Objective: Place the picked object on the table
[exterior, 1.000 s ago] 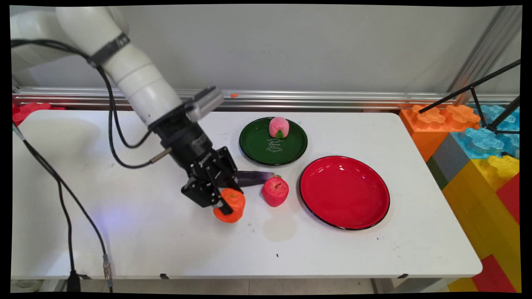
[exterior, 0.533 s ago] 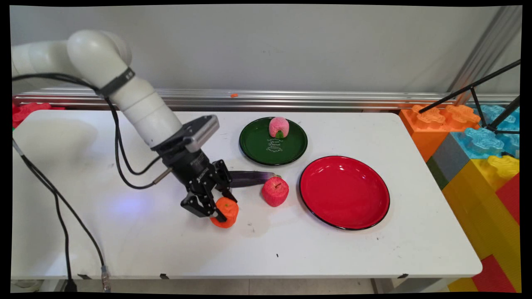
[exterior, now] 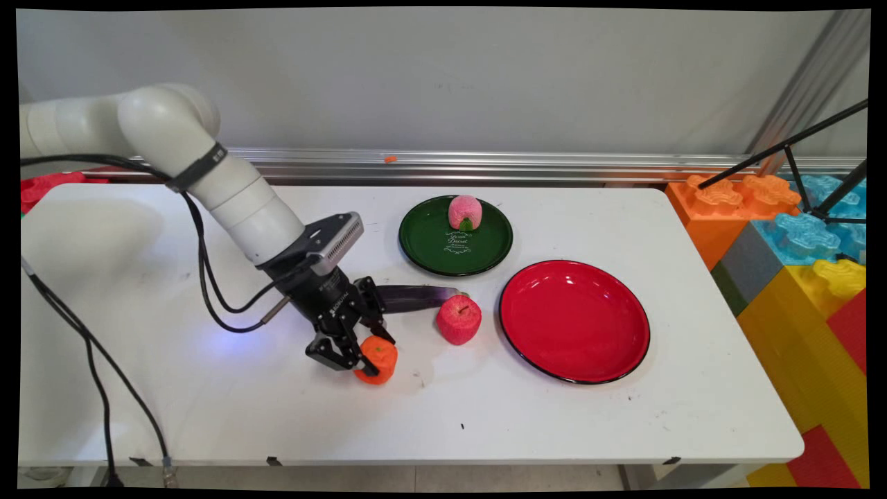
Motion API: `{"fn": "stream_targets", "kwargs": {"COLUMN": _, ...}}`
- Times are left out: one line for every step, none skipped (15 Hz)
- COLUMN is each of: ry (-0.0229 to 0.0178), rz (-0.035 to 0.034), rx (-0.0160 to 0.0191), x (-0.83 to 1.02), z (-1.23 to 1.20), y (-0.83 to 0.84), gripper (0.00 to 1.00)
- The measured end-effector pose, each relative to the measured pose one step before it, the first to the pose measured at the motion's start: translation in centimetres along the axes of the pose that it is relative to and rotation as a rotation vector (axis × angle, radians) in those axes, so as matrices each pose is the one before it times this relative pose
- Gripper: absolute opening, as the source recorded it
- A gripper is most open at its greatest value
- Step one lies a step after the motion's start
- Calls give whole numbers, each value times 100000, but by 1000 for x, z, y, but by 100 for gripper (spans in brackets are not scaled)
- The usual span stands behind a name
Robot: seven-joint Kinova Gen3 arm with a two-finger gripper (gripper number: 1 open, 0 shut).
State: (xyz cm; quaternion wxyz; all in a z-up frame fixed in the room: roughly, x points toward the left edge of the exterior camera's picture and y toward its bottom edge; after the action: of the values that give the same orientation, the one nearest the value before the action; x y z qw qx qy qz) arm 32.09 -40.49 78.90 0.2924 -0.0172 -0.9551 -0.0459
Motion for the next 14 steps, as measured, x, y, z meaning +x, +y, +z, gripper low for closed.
{"fn": "stream_targets", "kwargs": {"ry": 470, "rz": 107, "rx": 699, "x": -209, "z": 259, "y": 41, "gripper": 0}}
{"fn": "stream_targets", "kwargs": {"ry": 415, "rz": 75, "rx": 531, "x": -160, "z": 191, "y": 45, "gripper": 0}}
{"fn": "stream_targets", "kwargs": {"ry": 368, "rz": 61, "rx": 392, "x": -158, "z": 177, "y": 67, "gripper": 0}}
{"fn": "stream_targets", "kwargs": {"ry": 289, "rz": 43, "rx": 313, "x": -125, "z": 138, "y": 53, "gripper": 0}}
{"fn": "stream_targets", "kwargs": {"ry": 272, "rz": -15, "rx": 374, "x": -153, "z": 145, "y": 60, "gripper": 0}}
{"fn": "stream_targets", "kwargs": {"ry": 314, "rz": -5, "rx": 457, "x": -165, "z": 156, "y": 66, "gripper": 0}}
{"fn": "stream_targets", "kwargs": {"ry": 192, "rz": -42, "rx": 315, "x": -145, "z": 137, "y": 51, "gripper": 0}}
{"fn": "stream_targets", "kwargs": {"ry": 223, "rz": -73, "rx": 335, "x": -166, "z": 140, "y": 73, "gripper": 0}}
{"fn": "stream_targets", "kwargs": {"ry": 168, "rz": -57, "rx": 226, "x": -129, "z": 112, "y": 60, "gripper": 0}}
{"fn": "stream_targets", "kwargs": {"ry": 169, "rz": -77, "rx": 250, "x": -143, "z": 120, "y": 60, "gripper": 0}}
{"fn": "stream_targets", "kwargs": {"ry": 156, "rz": -84, "rx": 249, "x": -133, "z": 111, "y": 51, "gripper": 0}}
{"fn": "stream_targets", "kwargs": {"ry": 116, "rz": -60, "rx": 202, "x": -95, "z": 84, "y": 36, "gripper": 0}}
{"fn": "stream_targets", "kwargs": {"ry": 115, "rz": -88, "rx": 183, "x": -109, "z": 99, "y": 37, "gripper": 0}}
{"fn": "stream_targets", "kwargs": {"ry": 83, "rz": -113, "rx": 188, "x": -98, "z": 82, "y": 41, "gripper": 0}}
